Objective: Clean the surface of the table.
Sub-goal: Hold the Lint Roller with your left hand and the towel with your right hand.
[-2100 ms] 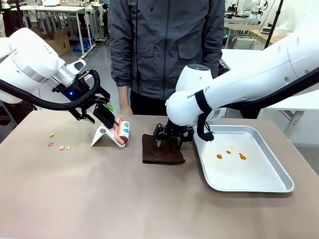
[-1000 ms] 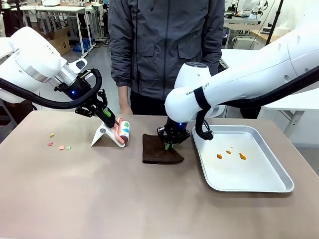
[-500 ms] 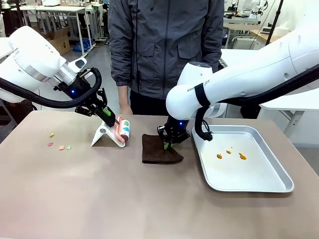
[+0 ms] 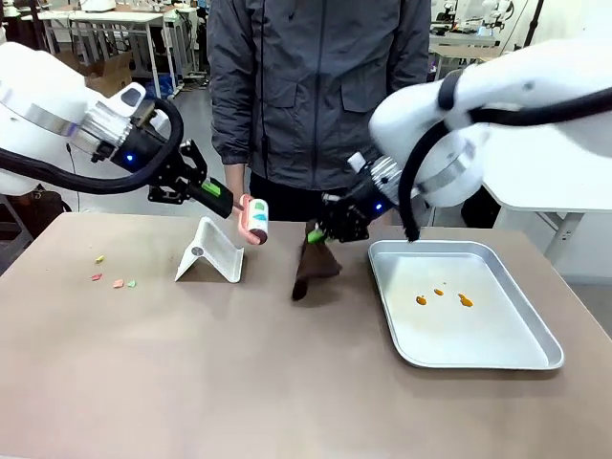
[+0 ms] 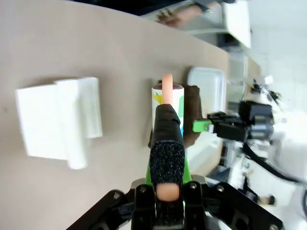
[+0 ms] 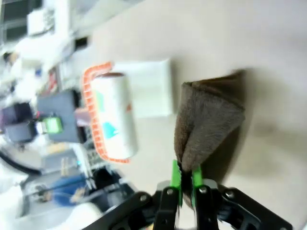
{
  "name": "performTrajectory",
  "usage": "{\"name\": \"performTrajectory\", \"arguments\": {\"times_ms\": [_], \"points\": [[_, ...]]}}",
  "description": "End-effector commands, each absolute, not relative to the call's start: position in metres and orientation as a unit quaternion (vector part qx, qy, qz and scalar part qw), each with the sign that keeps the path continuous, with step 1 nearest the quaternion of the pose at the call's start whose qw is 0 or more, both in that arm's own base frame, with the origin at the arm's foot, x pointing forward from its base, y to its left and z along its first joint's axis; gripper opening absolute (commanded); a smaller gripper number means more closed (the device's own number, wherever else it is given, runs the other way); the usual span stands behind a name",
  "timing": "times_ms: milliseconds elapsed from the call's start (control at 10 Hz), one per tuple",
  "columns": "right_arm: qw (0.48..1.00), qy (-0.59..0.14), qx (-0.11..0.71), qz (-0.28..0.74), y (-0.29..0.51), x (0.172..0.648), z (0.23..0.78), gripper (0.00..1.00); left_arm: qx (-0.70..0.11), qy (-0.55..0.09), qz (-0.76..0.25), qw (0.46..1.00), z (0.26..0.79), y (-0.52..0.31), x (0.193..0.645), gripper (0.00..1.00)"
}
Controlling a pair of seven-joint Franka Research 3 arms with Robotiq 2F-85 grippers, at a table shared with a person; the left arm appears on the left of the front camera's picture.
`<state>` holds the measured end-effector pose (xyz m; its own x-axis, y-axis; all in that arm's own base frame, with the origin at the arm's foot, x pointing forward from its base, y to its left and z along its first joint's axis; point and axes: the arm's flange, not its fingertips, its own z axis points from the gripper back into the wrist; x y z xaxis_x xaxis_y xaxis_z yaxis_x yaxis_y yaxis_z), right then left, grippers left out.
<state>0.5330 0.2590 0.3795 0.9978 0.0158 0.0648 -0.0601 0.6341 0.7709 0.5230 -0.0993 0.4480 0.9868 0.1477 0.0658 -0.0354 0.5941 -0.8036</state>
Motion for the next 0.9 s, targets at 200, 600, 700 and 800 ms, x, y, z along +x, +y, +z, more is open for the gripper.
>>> {"name": "performTrajectory", "arguments": {"times_ms": [200, 600, 700, 800], "points": [[0.757, 0.011, 0.645, 0.109, 0.153, 0.421, 0.397, 0.00, -0.511, -0.017, -0.009, 0.859, 0.483, -0.051, 0.470, 0.13], [0.743, -0.073, 0.663, 0.043, 0.024, 0.328, 0.436, 0.00, -0.610, -0.062, -0.018, 0.790, 0.538, 0.099, 0.410, 0.13], [0.743, -0.088, 0.663, -0.003, -0.007, 0.318, 0.439, 0.00, -0.631, -0.073, -0.011, 0.773, 0.531, 0.140, 0.402, 0.13], [0.738, -0.105, 0.666, -0.026, -0.030, 0.314, 0.439, 0.00, -0.648, -0.092, 0.000, 0.756, 0.519, 0.168, 0.395, 0.13]]}}
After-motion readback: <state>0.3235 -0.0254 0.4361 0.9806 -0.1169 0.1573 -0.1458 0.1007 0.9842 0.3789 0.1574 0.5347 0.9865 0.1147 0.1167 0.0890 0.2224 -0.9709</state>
